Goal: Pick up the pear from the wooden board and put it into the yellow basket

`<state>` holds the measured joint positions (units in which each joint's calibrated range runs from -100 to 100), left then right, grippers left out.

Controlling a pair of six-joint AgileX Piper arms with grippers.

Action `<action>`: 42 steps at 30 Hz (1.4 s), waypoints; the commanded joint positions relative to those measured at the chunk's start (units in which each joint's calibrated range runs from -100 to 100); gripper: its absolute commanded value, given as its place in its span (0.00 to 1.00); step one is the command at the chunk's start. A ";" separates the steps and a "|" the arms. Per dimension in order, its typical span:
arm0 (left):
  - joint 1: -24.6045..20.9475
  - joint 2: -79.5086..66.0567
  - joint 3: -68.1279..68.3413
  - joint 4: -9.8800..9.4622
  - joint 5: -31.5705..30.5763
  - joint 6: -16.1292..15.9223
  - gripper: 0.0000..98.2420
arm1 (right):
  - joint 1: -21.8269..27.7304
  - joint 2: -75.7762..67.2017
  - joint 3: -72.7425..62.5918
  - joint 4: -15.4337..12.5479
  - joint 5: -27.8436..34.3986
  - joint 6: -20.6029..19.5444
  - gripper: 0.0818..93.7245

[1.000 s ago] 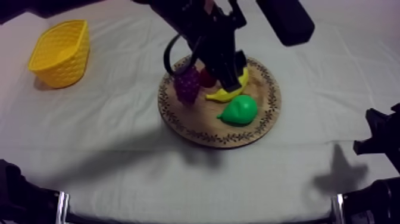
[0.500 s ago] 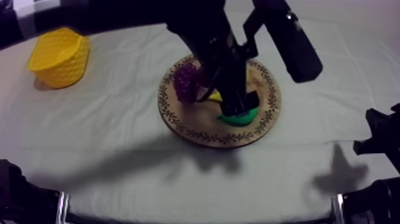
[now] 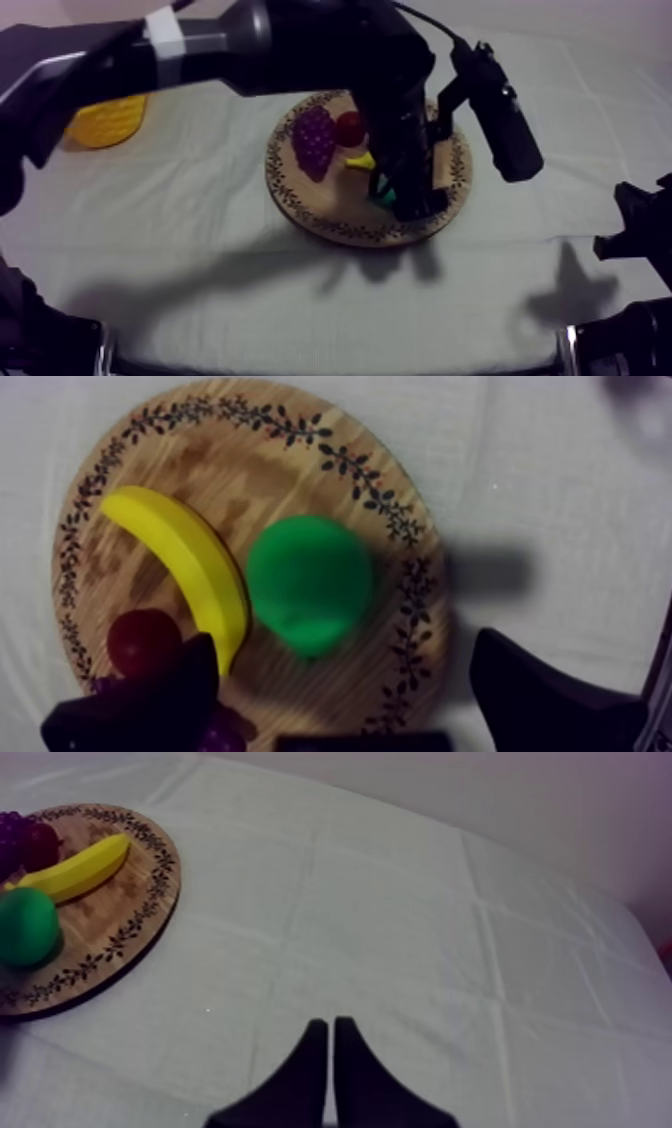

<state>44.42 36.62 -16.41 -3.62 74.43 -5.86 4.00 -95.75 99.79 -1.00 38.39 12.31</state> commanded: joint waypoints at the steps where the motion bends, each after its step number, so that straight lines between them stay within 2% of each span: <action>1: -0.15 2.05 -1.34 0.20 0.30 -0.33 0.98 | -0.01 -0.01 -0.01 0.00 0.00 0.02 0.00; 7: -0.56 7.80 -5.72 1.33 1.75 -1.82 0.98 | -0.01 -0.01 -0.01 0.00 0.00 0.02 0.00; 29: -1.52 22.66 -28.51 3.81 15.99 -5.15 0.95 | -0.01 -0.01 -0.01 0.00 0.00 0.02 0.00; 42: -2.79 26.29 -33.57 5.40 20.55 -4.91 0.82 | -0.01 -0.01 -0.01 0.00 0.00 0.01 0.00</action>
<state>41.68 62.87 -49.88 1.70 95.02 -10.80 4.00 -95.75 99.79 -1.00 38.39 12.31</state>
